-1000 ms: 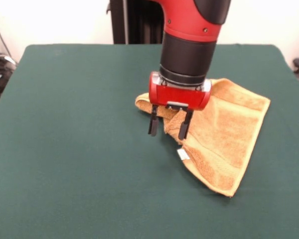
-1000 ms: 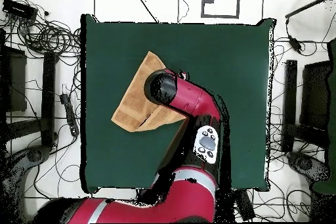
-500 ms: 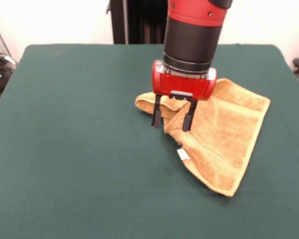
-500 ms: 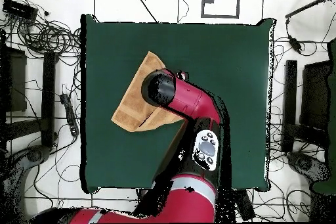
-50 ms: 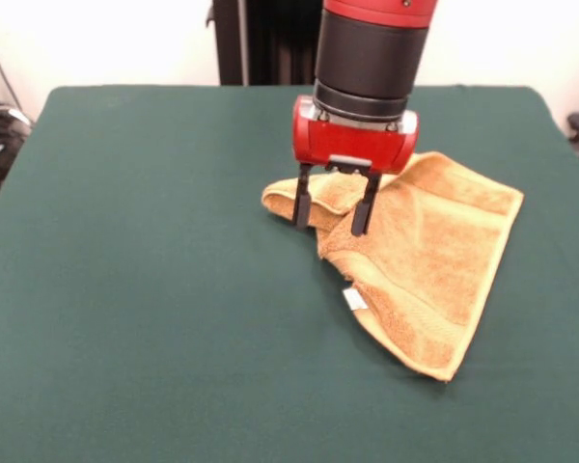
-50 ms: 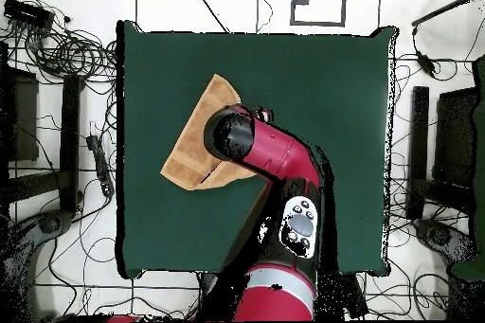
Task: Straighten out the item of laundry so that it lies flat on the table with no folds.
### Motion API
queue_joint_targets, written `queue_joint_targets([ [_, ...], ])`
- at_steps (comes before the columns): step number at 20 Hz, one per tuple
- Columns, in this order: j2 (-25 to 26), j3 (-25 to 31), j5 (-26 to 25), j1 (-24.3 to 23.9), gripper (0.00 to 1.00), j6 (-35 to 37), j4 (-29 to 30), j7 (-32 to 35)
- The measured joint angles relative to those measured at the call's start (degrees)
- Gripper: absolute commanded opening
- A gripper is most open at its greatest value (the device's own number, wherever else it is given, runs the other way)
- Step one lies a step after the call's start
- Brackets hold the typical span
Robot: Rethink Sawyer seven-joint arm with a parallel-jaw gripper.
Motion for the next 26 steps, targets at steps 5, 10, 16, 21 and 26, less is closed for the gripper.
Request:
queue_joint_targets([
  [5, -0.72, 0.1, 0.01, -0.25, 1.0, 0.0, 1.47, 0.0],
  [10, -0.54, 0.11, 0.01, -0.26, 1.0, 0.0, 1.86, 0.0],
  [16, -0.26, 0.48, -0.98, -0.34, 1.0, 0.0, 2.22, 0.0],
  [21, -0.18, 1.19, -2.81, -0.57, 1.0, 0.0, 2.3, 0.0],
  [26, -0.17, 1.7, -3.74, -1.0, 1.0, -0.01, 2.33, 0.0],
])
